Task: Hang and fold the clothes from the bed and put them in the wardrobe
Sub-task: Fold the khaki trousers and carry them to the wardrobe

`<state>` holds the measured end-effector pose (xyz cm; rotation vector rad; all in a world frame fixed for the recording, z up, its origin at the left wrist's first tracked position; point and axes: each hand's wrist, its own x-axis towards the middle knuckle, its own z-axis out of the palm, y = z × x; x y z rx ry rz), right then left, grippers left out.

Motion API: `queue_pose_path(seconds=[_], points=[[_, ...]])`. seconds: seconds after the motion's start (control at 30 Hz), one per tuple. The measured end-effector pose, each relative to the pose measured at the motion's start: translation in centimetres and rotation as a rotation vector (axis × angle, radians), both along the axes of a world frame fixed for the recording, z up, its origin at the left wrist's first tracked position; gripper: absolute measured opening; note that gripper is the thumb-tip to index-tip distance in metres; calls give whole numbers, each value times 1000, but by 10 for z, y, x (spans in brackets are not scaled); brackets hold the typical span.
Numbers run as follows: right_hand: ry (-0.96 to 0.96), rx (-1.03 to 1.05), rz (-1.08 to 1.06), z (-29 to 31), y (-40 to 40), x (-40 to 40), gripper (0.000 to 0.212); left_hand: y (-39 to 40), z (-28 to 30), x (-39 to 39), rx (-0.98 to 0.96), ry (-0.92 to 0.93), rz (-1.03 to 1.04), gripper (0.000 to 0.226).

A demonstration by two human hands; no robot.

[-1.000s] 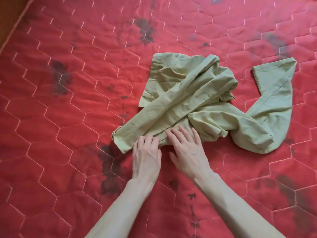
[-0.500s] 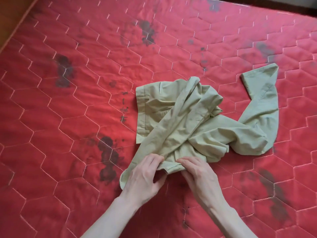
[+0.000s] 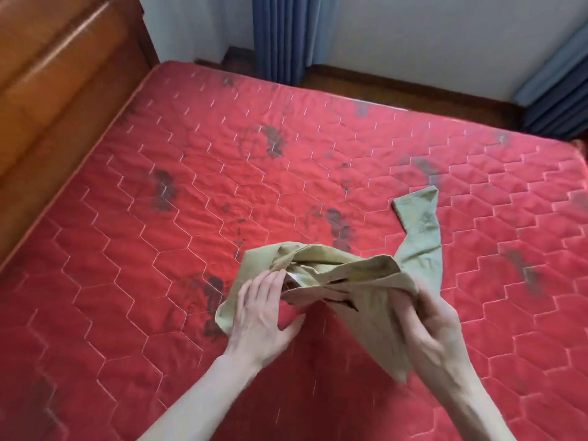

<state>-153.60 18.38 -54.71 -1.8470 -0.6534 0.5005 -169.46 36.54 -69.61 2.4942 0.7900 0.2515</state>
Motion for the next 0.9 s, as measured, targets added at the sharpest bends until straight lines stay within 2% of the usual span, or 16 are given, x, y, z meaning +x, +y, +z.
queue_pose_path(seconds=[0.1, 0.27, 0.33, 0.47, 0.57, 0.63, 0.73, 0.77, 0.9], points=[[-30, 22, 7, 74, -12, 7, 36, -10, 72, 10, -87, -78, -10, 95], [-2, 121, 2, 194, -30, 14, 39, -27, 181, 20, -183, -142, -220, 61], [-21, 187, -23, 237, -39, 19, 39, -34, 219, 21, -249, -168, -237, 57], [-78, 252, -23, 308, -63, 28, 41, -55, 292, 15, -422, -190, -233, 67], [-127, 263, -30, 353, -81, 29, 38, -66, 331, 8, -302, -183, -275, 85], [-138, 291, -59, 378, -92, 29, 38, -69, 346, 2, -308, -129, -228, 102], [-152, 322, -92, 405, -109, 30, 38, -70, 355, -8, -447, 37, -80, 115], [-159, 316, -102, 410, -113, 30, 37, -72, 357, -11, -494, 69, -45, 112], [-191, 297, -167, 418, -128, 29, 29, -73, 365, -19, -506, -5, -8, 55]])
